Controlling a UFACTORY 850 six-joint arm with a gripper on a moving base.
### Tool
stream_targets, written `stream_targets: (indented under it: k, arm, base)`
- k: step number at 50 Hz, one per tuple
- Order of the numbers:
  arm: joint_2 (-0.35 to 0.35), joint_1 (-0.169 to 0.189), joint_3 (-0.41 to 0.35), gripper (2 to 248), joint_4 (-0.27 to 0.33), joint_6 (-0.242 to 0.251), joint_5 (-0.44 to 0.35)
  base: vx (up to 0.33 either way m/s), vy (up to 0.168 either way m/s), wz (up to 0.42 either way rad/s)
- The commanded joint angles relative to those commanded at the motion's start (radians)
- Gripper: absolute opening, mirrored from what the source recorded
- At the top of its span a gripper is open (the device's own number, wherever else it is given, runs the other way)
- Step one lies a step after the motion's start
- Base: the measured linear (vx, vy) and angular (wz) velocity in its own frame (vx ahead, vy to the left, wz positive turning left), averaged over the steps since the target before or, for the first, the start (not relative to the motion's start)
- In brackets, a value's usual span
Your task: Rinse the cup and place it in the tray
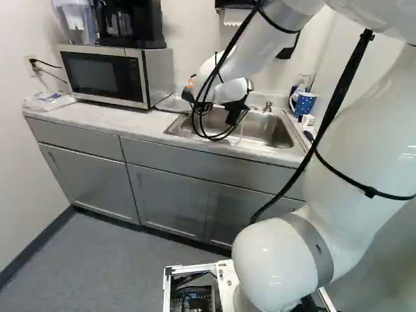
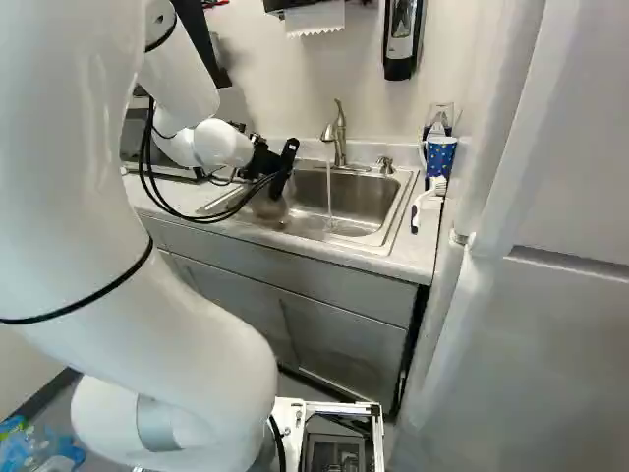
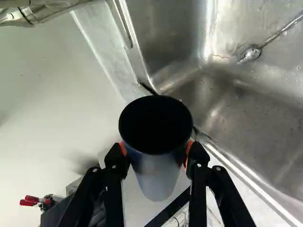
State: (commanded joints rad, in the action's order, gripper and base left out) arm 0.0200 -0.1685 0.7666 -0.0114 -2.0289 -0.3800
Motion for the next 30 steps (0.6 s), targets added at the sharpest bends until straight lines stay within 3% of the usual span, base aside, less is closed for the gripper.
stream_targets:
  k: [25,30]
  arm:
    - [0.000,0.000,0.000,125,0.000,0.000,0.000]
    - [0.000,0.000,0.000,125,0.000,0.026,0.000]
  base:
    - [0.000,0.000,0.000]
    - [0.000,0.000,0.000]
